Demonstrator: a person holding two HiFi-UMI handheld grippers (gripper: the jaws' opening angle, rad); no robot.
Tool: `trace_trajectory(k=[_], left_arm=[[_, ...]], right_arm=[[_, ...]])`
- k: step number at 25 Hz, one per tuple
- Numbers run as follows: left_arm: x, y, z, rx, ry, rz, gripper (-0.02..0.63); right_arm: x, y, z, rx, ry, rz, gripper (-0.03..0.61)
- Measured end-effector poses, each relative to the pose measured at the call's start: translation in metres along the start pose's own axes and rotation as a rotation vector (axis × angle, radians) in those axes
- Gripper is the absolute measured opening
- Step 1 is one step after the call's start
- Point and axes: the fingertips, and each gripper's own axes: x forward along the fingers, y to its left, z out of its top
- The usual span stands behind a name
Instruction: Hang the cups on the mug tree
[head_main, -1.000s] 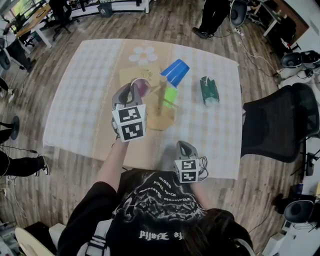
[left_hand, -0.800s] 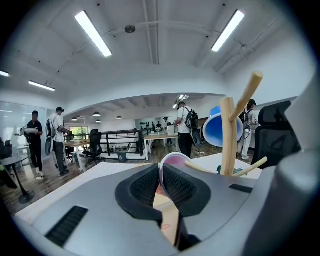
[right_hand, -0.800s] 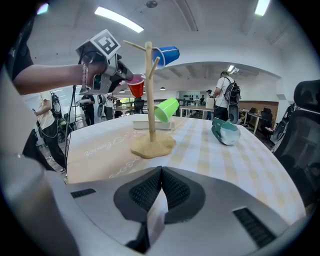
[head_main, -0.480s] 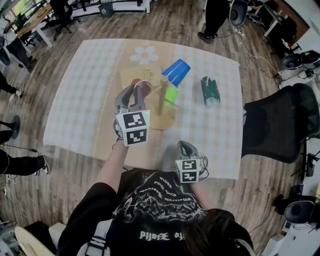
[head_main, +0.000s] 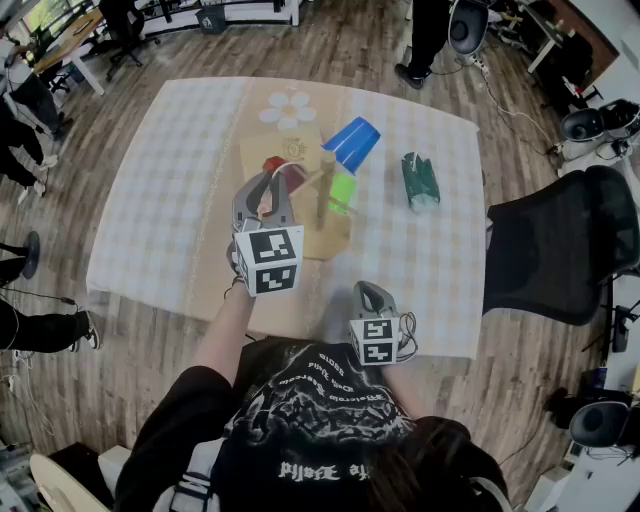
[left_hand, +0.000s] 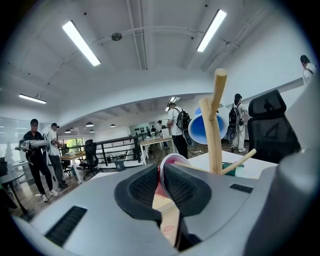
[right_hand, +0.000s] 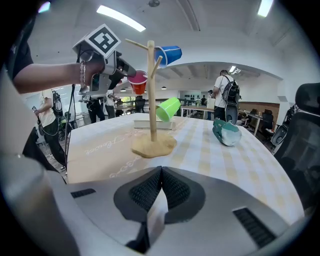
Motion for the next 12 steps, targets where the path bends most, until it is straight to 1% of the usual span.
trace_trajectory(k=[3,8,12], left_arm=[[-0.001,-0.003,0.0,0.013,-0.009,-0.011,0.043],[-0.002,-0.012,0.001,0.069,-0.03,-0.026,0.044],[-0.004,-0.015,0.003,0.081,-0.039,-0.035,0.044]], right_arm=[[0.001,0.0,-0.001,-0.001,0.0,0.001,0.008],[0.003,-0.001,-0.004,-0.004,0.013,0.0,0.008],[0.004,-0.001,-0.008,-0.003,0.016,-0.003,0.008]])
